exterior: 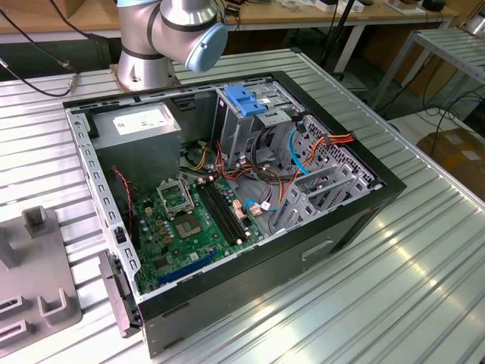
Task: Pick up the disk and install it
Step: 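Pick up the disk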
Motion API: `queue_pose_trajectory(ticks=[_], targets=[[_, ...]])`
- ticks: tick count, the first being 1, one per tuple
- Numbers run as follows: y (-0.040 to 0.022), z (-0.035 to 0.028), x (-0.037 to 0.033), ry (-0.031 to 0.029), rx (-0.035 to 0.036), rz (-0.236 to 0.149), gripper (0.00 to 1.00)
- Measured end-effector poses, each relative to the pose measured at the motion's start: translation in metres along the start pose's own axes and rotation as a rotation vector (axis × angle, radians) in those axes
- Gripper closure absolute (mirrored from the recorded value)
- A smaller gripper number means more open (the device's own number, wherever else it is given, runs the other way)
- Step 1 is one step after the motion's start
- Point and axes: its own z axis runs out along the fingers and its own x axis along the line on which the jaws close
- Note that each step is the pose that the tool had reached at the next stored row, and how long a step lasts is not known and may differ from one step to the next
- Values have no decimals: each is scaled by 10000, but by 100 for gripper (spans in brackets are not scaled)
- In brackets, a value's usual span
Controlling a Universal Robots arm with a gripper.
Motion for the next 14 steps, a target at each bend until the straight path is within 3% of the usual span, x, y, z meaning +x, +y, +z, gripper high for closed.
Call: queue_pose_trajectory(ticks=[3,6,14], targets=[[0,11,0,8,0,-539,90],[0,29,0,22,0,-1476,90],[-1,57,0,48,-1,-3199,90]])
